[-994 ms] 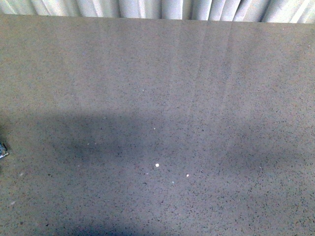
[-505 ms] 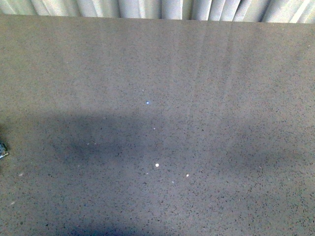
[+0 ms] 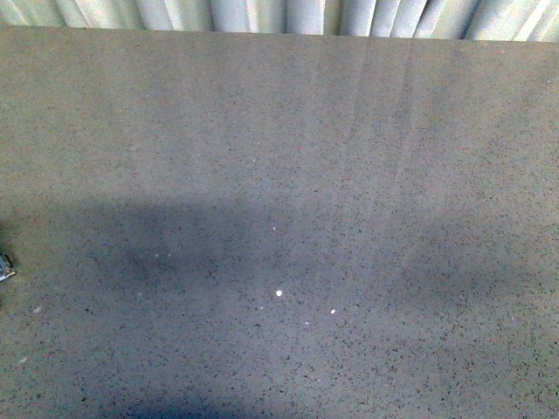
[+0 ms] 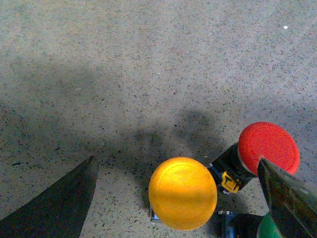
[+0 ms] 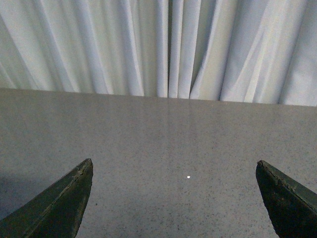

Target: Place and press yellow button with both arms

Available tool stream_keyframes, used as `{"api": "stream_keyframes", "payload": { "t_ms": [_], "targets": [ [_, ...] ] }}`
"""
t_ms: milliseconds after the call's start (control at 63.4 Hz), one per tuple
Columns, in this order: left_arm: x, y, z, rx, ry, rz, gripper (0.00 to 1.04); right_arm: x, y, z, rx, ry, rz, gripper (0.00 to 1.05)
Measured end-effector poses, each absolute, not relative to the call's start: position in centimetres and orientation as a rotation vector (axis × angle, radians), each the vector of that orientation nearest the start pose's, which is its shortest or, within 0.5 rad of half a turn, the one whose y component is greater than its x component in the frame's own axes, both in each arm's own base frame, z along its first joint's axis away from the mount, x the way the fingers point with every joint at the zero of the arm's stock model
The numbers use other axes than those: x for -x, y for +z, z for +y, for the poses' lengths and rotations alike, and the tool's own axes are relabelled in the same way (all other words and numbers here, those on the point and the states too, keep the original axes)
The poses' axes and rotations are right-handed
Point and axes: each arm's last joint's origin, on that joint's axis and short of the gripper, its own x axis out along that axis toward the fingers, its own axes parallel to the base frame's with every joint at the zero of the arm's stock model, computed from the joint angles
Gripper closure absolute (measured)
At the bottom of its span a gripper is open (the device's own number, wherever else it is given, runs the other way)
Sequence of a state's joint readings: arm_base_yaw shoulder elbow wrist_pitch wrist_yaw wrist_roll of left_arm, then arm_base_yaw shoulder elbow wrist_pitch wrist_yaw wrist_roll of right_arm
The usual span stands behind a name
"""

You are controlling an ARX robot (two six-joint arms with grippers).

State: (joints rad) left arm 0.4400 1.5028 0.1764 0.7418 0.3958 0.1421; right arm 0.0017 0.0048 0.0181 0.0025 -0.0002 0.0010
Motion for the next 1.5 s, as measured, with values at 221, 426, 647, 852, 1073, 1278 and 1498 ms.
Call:
{"api": "stream_keyframes", "payload": {
  "t_ms": [221, 426, 647, 852, 1073, 1278, 1498],
  "targets": [
    [-18.4, 8.5, 7.5, 0.100, 0.015, 0.558, 0.09, -9.7, 17.0, 0.0, -0.001, 0.002, -0.016, 0.09],
    [-18.5, 8.0, 7.5, 0.100, 0.026, 0.574, 0.09, -9.7, 17.0, 0.0, -0.001, 0.002, -0.016, 0.09],
    [-18.7, 7.8, 7.3, 0.094, 0.023, 0.573, 0.09, -9.7, 17.0, 0.0, -0.001, 0.002, -0.016, 0.09],
    [-18.7, 7.8, 7.3, 0.089, 0.028, 0.575, 0.09, -9.7, 17.0, 0.0, -0.001, 0.002, -0.016, 0.09],
    [-18.8, 7.8, 7.1, 0.084, 0.025, 0.576, 0.19, -9.7, 17.0, 0.0, -0.001, 0.002, -0.016, 0.09],
    [-18.8, 7.6, 7.0, 0.074, 0.019, 0.587, 0.48, -9.7, 17.0, 0.0, -0.001, 0.002, -0.016, 0.09],
    [-18.9, 7.6, 7.0, 0.067, 0.016, 0.585, 0.69, -9.7, 17.0, 0.0, -0.001, 0.002, -0.016, 0.09]
  ]
}}
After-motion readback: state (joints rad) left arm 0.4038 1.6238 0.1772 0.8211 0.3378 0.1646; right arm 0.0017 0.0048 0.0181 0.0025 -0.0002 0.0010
